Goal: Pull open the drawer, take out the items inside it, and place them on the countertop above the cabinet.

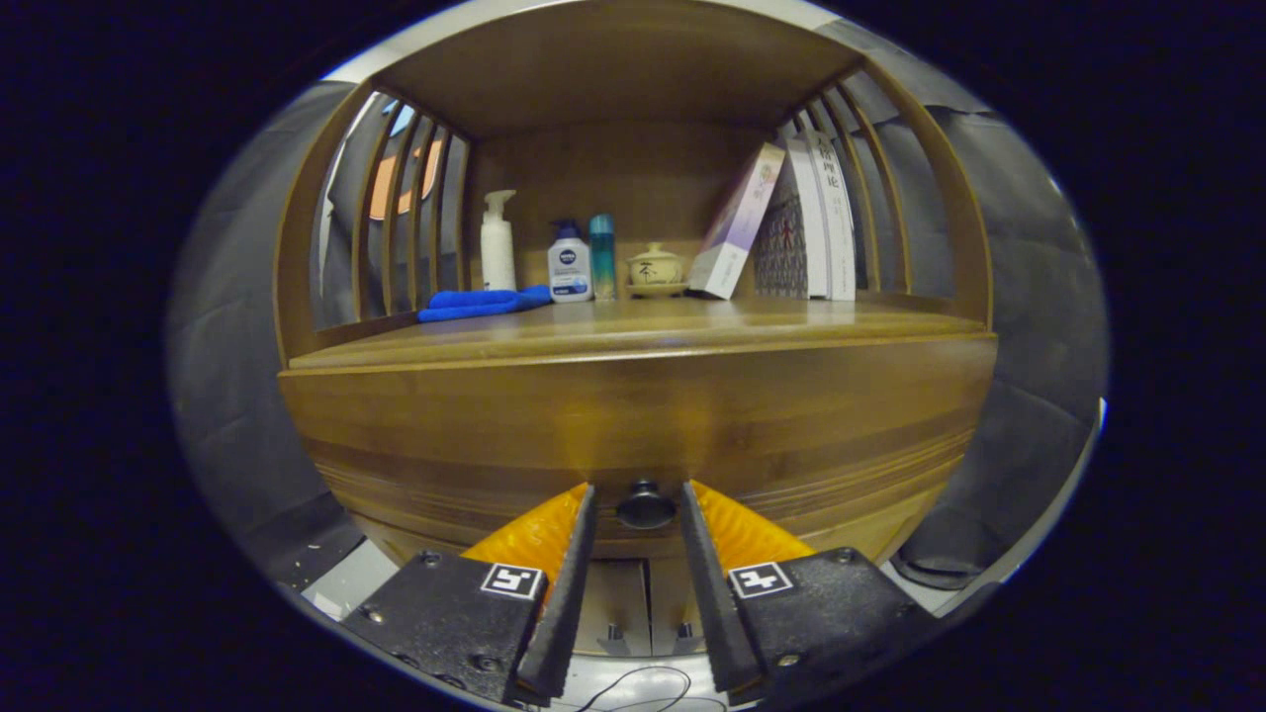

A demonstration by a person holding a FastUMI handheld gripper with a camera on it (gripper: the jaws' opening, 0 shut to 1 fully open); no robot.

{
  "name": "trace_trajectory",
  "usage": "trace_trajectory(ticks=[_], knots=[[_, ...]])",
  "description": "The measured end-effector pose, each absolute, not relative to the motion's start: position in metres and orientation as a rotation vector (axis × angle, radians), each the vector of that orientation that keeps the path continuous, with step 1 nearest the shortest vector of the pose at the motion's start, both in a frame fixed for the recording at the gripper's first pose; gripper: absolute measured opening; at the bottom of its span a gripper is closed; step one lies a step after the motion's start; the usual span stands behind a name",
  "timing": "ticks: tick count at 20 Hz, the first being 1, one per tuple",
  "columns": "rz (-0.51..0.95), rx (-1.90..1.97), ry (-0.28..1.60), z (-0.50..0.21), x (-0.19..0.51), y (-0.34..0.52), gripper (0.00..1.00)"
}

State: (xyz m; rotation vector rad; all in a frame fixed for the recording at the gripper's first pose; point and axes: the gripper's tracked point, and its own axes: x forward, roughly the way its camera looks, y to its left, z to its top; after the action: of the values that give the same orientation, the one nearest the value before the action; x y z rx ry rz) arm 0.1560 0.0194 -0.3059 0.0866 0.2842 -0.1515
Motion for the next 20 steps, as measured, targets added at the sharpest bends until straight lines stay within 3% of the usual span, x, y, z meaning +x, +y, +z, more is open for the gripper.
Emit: trace_trajectory(ticks=[3,9,20], knots=[[-0.164,0.044,0.275,-0.308,0.155,0.019,0.32],[-0.153,0.024,0.276,-0.308,0.154,0.018,0.24],[-0.131,0.036,0.289,-0.308,0.141,0.018,0.21]])
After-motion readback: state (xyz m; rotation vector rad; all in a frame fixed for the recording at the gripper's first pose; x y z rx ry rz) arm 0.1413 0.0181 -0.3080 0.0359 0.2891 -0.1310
